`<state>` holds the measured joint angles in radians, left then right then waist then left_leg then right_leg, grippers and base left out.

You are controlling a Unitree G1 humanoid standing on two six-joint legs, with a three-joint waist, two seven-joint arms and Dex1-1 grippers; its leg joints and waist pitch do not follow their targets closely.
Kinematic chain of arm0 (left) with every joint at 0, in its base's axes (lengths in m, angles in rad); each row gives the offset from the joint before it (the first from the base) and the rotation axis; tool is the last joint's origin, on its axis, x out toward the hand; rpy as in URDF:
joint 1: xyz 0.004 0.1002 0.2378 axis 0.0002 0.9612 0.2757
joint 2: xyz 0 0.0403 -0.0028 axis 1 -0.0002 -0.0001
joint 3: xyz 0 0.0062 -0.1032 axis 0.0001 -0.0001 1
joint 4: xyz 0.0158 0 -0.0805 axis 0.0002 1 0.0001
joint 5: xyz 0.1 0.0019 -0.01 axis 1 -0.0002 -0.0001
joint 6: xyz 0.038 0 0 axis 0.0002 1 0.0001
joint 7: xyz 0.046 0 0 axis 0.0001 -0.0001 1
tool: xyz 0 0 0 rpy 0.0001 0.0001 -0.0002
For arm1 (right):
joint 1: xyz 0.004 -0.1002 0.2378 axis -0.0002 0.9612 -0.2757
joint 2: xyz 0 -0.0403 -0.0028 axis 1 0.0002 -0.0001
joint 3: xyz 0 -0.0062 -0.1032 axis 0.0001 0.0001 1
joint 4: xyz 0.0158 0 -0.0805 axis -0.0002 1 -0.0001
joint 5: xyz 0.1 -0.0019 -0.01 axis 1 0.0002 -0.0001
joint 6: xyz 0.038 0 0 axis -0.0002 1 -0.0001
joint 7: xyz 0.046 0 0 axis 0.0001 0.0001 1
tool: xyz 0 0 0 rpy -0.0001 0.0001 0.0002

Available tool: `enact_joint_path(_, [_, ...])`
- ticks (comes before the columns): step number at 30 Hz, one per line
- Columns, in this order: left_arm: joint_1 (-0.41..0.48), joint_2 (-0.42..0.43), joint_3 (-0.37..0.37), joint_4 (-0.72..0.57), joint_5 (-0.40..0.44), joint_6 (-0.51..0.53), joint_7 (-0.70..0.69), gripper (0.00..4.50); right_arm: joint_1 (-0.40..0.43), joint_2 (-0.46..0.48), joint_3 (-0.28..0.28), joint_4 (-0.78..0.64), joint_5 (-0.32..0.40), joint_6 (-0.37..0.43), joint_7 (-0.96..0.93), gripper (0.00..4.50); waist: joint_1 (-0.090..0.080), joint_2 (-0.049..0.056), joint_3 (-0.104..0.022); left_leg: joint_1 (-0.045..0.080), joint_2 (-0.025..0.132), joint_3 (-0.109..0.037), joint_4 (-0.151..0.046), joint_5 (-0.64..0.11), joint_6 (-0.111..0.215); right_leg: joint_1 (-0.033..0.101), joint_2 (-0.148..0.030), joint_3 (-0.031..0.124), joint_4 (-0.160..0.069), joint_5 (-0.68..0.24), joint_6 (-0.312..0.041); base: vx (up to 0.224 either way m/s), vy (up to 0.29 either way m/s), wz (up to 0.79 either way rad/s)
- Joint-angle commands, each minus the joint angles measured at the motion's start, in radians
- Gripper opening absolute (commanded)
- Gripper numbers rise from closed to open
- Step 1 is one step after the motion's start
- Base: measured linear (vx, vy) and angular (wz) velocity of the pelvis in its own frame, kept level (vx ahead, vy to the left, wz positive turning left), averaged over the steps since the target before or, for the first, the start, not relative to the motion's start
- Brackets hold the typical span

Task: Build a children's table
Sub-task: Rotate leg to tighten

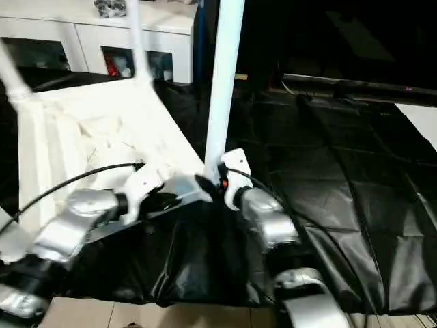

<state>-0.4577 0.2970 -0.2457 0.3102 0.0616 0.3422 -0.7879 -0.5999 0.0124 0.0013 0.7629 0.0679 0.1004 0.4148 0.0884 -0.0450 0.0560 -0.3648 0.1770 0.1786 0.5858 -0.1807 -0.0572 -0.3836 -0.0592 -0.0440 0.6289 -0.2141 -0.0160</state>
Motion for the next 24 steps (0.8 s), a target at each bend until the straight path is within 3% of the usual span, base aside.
enact_joint_path(1, [-0.050, -0.071, -0.021, -0.012, -0.003, -0.005, 0.071, 0.00, -0.002, 0.098, 0.073, 0.034, -0.006, 0.014, 0.037, 2.65, 0.001, 0.013, -0.059, 0.017, 0.058, -0.022, -0.079, -0.221, -0.028, 0.027, -0.091, 0.053, -0.083, -0.170, -0.189, 0.000, 0.000, 0.00])
enact_joint_path(2, [-0.046, -0.075, -0.022, -0.016, -0.004, -0.007, 0.063, 0.00, -0.002, 0.105, 0.073, 0.032, -0.004, 0.009, 0.052, 2.65, 0.000, 0.012, -0.059, 0.014, 0.058, -0.021, -0.078, -0.212, -0.023, 0.029, -0.090, 0.053, -0.081, -0.154, -0.191, 0.000, 0.000, 0.00])
enact_joint_path(4, [-0.036, -0.074, -0.029, -0.026, -0.006, -0.013, 0.043, 0.00, -0.003, 0.112, 0.070, 0.032, 0.003, 0.001, 0.073, 3.35, 0.001, 0.011, -0.060, 0.012, 0.058, -0.021, -0.078, -0.191, -0.013, 0.032, -0.090, 0.052, -0.077, -0.113, -0.196, 0.000, 0.000, 0.00])
enact_joint_path(7, [-0.020, -0.060, -0.038, -0.040, -0.015, -0.021, 0.012, 0.00, -0.011, 0.104, 0.063, 0.038, 0.016, 0.004, 0.093, 3.37, 0.000, 0.013, -0.059, 0.013, 0.057, -0.020, -0.078, -0.200, -0.006, 0.031, -0.090, 0.051, -0.079, -0.124, -0.200, 0.000, 0.000, 0.00])
enact_joint_path(8, [-0.013, -0.050, -0.041, -0.047, -0.018, -0.030, -0.002, 0.00, -0.012, 0.092, 0.068, 0.032, 0.017, 0.005, 0.113, 3.64, -0.001, 0.014, -0.056, 0.013, 0.058, -0.021, -0.081, -0.219, -0.009, 0.031, -0.091, 0.051, -0.082, -0.152, -0.198, 0.000, 0.000, 0.00])
enact_joint_path(9, [-0.007, -0.043, -0.043, -0.052, -0.019, -0.036, -0.011, 0.00, -0.012, 0.084, 0.071, 0.028, 0.017, 0.006, 0.127, 3.64, -0.001, 0.014, -0.056, 0.014, 0.059, -0.022, -0.081, -0.230, -0.011, 0.030, -0.091, 0.051, -0.083, -0.167, -0.196, 0.000, 0.000, 0.00])
enact_joint_path(13, [0.012, -0.006, -0.045, -0.065, -0.026, -0.052, -0.067, 0.00, 0.004, 0.005, 0.145, -0.005, -0.031, -0.022, 0.254, 4.12, -0.003, 0.015, -0.056, 0.013, 0.060, -0.023, -0.082, -0.238, -0.013, 0.030, -0.091, 0.052, -0.085, -0.177, -0.193, 0.000, 0.000, 0.00])
enact_joint_path(19, [0.026, 0.057, -0.047, -0.076, -0.042, -0.070, -0.158, 0.00, 0.019, -0.095, 0.169, -0.069, 0.002, -0.008, 0.477, 4.12, -0.004, 0.017, -0.061, 0.010, 0.059, -0.019, -0.073, -0.169, 0.024, 0.038, -0.086, 0.050, -0.071, -0.036, -0.232, 0.000, 0.000, 0.00])
enact_joint_path(23, [0.038, 0.094, -0.043, -0.097, -0.070, -0.087, -0.235, 0.00, 0.021, -0.146, 0.173, -0.089, 0.020, -0.003, 0.587, 4.12, -0.001, 0.016, -0.059, 0.013, 0.060, -0.019, -0.073, -0.177, 0.030, 0.039, -0.089, 0.049, -0.072, -0.053, -0.247, 0.000, 0.000, 0.00])
enact_joint_path(24, [0.042, 0.101, -0.042, -0.105, -0.078, -0.089, -0.251, 0.00, 0.021, -0.155, 0.174, -0.092, 0.024, -0.002, 0.607, 4.12, -0.001, 0.012, -0.060, 0.013, 0.060, -0.019, -0.073, -0.180, 0.032, 0.039, -0.089, 0.049, -0.073, -0.059, -0.246, 0.000, 0.000, 0.00])
